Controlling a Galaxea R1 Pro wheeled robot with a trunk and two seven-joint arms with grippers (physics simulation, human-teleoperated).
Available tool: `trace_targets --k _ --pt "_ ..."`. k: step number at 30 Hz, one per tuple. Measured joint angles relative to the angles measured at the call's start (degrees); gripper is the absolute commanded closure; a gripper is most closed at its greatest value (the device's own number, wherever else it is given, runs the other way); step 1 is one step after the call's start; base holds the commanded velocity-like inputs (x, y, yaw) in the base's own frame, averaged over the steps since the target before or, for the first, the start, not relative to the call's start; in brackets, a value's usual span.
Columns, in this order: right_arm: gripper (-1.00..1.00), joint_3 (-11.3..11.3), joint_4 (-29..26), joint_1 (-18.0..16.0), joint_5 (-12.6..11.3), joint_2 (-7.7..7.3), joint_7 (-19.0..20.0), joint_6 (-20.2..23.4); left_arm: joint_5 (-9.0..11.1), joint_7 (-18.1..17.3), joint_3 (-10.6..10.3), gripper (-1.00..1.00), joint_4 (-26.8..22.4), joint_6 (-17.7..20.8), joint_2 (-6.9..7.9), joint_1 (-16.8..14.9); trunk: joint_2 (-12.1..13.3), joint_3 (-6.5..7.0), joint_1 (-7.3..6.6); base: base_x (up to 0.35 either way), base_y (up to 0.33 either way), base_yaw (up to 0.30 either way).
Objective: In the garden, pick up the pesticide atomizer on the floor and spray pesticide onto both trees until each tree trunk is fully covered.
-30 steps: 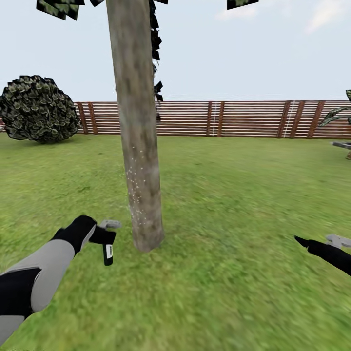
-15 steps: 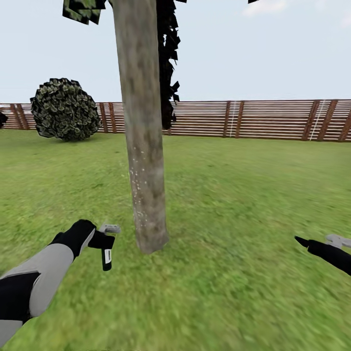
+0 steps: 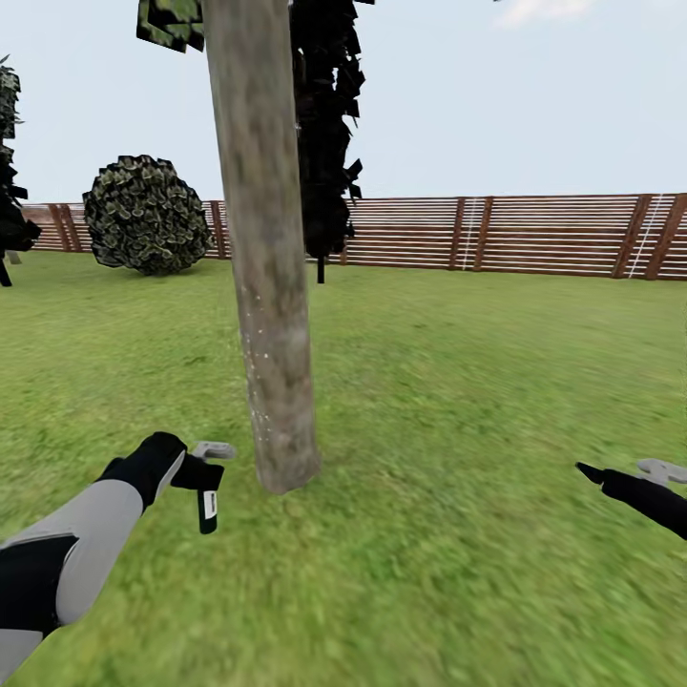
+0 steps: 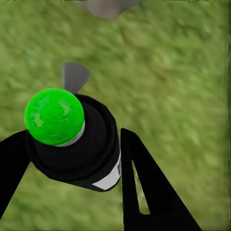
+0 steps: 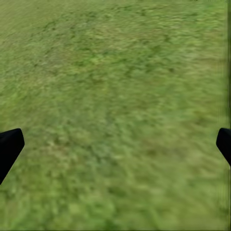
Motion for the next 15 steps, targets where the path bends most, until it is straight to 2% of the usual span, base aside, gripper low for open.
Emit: trace_targets --k 7,15 --pt "-1.00 -0.08 0.00 0.00 0.00 -0.06 0.10 -0.01 0.01 0.00 0.00 1.00 0.05 0.09 0.03 0.35 0.00 0.00 0.00 0.001 -0.316 0.008" --pt "-1.00 -0.08 0.00 -0.01 0.00 -0.09 0.02 -0.01 0.04 0.00 0.00 1.00 0.05 0.09 0.05 0.54 0.00 0.00 0.00 0.000 -0.316 0.225"
